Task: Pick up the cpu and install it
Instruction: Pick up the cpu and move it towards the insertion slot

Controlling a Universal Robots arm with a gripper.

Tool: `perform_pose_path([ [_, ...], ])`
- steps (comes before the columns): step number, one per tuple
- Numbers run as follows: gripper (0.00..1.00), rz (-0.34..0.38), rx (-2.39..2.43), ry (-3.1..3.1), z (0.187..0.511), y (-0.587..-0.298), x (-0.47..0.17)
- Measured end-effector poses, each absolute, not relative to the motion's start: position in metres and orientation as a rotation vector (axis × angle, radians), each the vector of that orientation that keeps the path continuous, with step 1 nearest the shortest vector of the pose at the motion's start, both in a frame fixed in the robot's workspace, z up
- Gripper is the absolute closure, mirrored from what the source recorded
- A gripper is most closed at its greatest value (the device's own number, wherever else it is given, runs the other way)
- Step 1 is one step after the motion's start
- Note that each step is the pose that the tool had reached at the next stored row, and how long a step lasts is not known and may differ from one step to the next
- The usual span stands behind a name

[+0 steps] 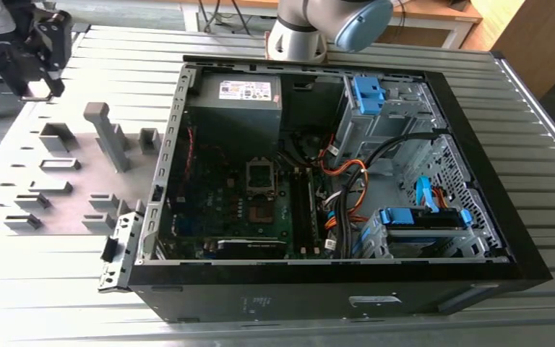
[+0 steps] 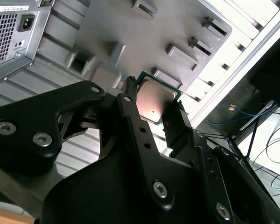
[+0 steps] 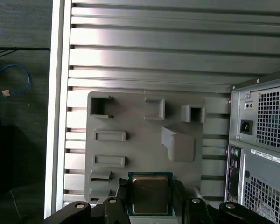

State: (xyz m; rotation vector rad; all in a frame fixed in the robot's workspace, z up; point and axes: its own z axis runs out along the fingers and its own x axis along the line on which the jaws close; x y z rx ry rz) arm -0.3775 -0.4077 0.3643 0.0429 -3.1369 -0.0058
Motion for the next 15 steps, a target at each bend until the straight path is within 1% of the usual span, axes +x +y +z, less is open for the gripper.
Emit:
perform_pose_path([
  [15,0.53,-0.006,0.043,-3.136,0.364,-0.408,-0.328],
])
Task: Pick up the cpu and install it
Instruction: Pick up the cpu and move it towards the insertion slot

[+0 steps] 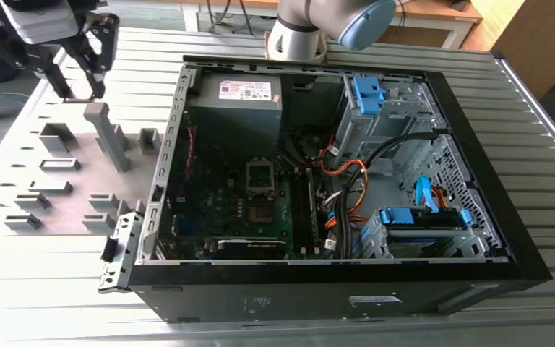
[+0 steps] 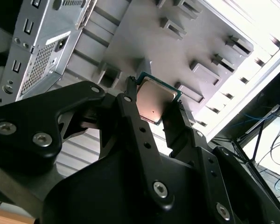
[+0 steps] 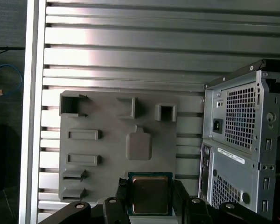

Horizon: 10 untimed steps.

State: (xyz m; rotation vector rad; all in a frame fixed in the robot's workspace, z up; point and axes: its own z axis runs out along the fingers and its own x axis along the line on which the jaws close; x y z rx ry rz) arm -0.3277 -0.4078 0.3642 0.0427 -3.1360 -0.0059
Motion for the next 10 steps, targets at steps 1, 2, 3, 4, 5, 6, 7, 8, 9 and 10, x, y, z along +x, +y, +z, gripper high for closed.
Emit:
perform_pose_path([
  [1,0.53,-0.006,0.043,-3.136,0.364,-0.408,-0.324],
  [2,0.53,-0.006,0.043,-3.136,0.364,-0.408,-0.321],
  [3,0.53,-0.006,0.043,-3.136,0.364,-0.408,-0.318],
  [4,0.53,-0.006,0.043,-3.136,0.364,-0.408,-0.315],
  [5,0.53,-0.006,0.043,-3.136,0.364,-0.408,-0.311],
  [6,0.53,-0.006,0.043,-3.136,0.364,-0.408,-0.307],
  [7,0.53,-0.006,0.043,-3.135,0.364,-0.408,-0.304],
  [8,0.53,-0.006,0.043,-3.135,0.364,-0.408,-0.300],
  [9,0.53,-0.006,0.043,-3.135,0.364,-0.408,-0.297],
  [10,0.53,-0.006,0.043,-3.135,0.364,-0.408,-0.294],
])
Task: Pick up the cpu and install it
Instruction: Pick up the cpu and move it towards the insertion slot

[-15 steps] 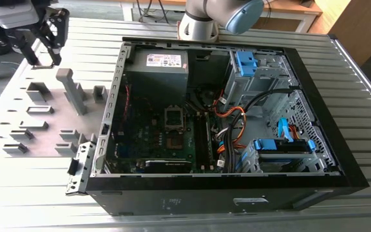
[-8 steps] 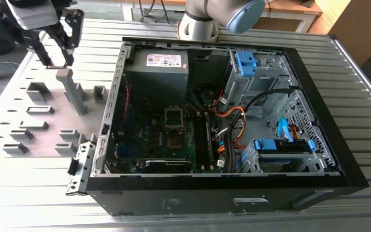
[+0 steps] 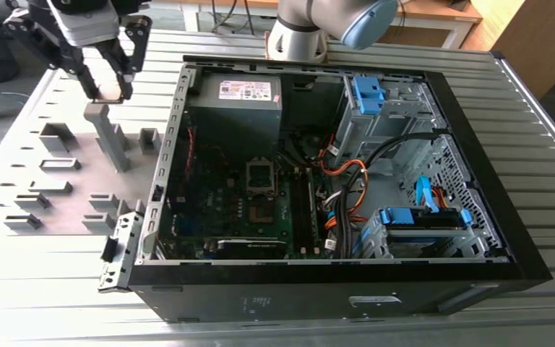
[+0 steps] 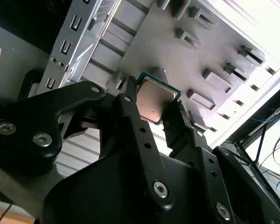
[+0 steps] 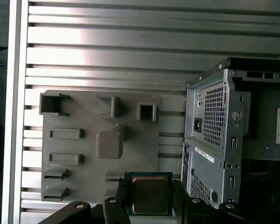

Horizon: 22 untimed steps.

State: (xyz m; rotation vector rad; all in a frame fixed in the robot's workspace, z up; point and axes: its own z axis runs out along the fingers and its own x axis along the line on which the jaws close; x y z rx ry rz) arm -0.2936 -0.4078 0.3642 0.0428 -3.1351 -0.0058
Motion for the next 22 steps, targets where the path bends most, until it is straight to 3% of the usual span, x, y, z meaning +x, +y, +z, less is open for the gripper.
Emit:
perform_pose_path([
  [22,0.53,-0.006,0.043,-3.133,0.364,-0.408,-0.220],
])
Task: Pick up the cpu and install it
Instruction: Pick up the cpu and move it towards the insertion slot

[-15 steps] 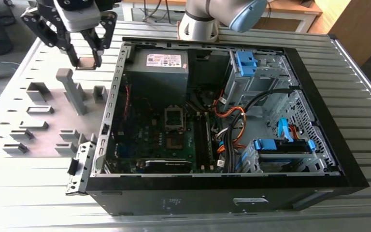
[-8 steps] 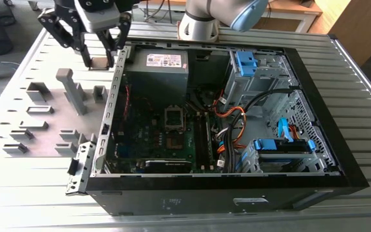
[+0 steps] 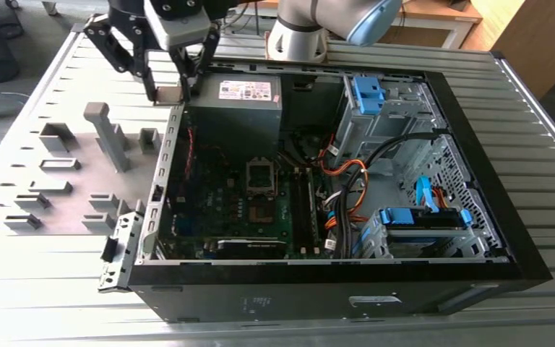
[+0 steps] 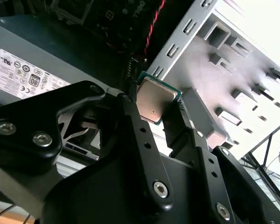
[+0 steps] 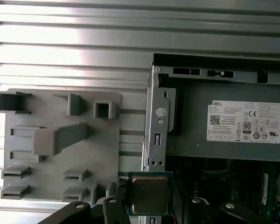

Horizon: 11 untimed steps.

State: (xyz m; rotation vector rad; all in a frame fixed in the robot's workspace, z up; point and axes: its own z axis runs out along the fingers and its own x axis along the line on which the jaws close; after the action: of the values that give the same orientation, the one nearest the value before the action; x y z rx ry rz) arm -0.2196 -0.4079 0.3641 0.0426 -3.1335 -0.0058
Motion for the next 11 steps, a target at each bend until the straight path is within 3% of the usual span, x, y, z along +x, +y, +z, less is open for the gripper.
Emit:
perform_pose_path([
  [11,0.53,-0.006,0.043,-3.133,0.364,-0.408,-0.185],
])
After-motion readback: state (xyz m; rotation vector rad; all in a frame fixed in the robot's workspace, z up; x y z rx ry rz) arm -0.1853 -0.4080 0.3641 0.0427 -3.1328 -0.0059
